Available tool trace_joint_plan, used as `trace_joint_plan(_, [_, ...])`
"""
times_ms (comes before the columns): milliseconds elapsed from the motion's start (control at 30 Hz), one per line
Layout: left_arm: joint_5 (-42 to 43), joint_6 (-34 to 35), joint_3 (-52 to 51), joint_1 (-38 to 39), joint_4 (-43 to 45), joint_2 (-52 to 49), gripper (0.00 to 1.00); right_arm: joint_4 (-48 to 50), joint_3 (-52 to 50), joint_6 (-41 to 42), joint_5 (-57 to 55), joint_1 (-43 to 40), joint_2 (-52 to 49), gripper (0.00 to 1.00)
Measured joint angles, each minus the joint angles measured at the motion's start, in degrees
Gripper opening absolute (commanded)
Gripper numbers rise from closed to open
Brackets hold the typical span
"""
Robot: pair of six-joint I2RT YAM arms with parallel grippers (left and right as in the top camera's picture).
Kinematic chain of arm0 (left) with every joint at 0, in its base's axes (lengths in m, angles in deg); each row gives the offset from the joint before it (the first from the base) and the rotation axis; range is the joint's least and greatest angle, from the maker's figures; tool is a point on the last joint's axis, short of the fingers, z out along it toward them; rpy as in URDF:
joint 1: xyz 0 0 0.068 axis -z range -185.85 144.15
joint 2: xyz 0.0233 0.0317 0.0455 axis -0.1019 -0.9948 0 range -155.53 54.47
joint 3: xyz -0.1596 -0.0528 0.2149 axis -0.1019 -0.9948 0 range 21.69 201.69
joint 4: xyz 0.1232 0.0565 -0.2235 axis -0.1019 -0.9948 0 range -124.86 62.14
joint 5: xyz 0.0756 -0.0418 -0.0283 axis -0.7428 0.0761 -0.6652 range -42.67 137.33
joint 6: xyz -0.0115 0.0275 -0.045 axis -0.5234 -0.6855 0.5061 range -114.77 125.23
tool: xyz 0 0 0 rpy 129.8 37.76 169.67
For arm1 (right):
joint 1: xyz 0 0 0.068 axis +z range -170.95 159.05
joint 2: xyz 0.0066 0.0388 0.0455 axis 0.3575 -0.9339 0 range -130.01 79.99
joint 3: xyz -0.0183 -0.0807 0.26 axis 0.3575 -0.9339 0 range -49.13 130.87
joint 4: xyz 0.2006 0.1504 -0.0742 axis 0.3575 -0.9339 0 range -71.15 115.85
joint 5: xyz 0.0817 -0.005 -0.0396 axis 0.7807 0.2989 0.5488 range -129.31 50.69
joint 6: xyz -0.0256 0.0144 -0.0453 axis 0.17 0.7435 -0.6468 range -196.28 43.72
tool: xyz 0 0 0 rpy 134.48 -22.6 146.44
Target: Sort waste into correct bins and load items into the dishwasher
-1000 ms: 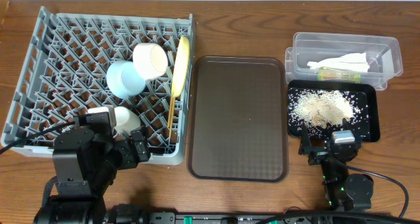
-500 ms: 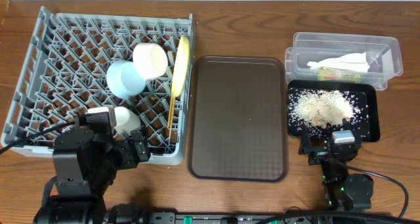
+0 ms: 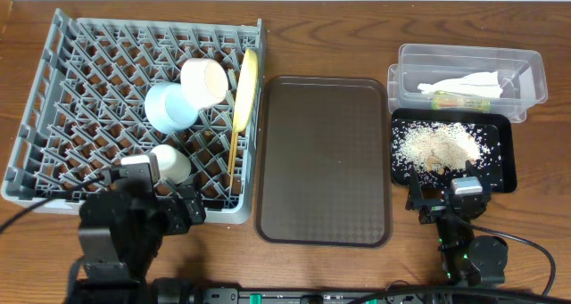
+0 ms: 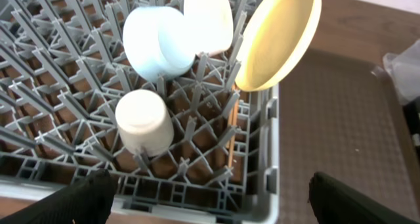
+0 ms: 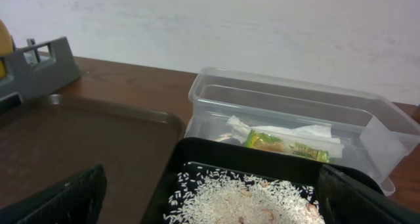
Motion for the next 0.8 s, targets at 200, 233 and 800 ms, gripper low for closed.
trace_joint_plan(200, [-0.66,-0.17,-15.37,0.00,12.02,10.34,0.97,0.02,0.00,0.00,-0.02,0.00,0.02,0.99])
trace_joint_plan(233, [-0.66,-0.17,-17.84,0.00,14.16,12.11,0.97,-0.02,0.00,-0.02,-0.02,0.00,0.02,0.99])
trace_joint_plan(800, [-1.31,-0.17,-43.82,0.96,45.53,28.68,0.97,-0.02,0.00,-0.02,-0.02,0.00,0.02,0.99])
